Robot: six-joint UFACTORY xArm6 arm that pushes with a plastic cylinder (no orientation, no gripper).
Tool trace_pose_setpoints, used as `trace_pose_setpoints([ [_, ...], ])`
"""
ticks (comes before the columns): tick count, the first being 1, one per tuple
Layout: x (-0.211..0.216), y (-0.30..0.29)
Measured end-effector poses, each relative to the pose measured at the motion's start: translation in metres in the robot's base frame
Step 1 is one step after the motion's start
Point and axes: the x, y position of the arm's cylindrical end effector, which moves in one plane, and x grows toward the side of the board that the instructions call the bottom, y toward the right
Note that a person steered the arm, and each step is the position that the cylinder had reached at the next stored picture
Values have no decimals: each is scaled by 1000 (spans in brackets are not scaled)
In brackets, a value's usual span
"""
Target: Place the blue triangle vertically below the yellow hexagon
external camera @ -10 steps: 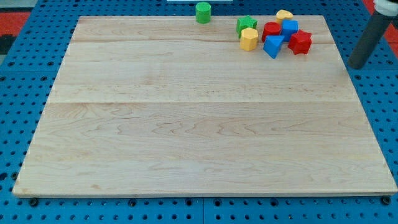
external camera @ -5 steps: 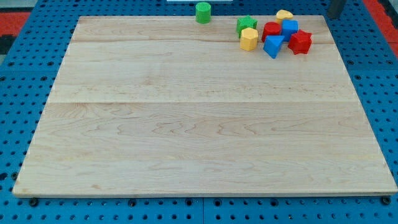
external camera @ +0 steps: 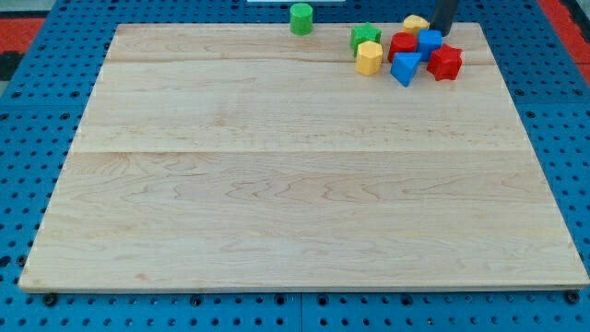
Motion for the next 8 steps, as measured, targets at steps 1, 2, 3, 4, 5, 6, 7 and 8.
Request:
trace_pose_setpoints([
  [1, 24, -48],
  [2, 63, -51],
  [3, 99, -71],
  [4, 112, -76],
  [5, 131, -76],
  [6, 157, -97],
  [7, 186, -148],
  [8, 188, -129],
])
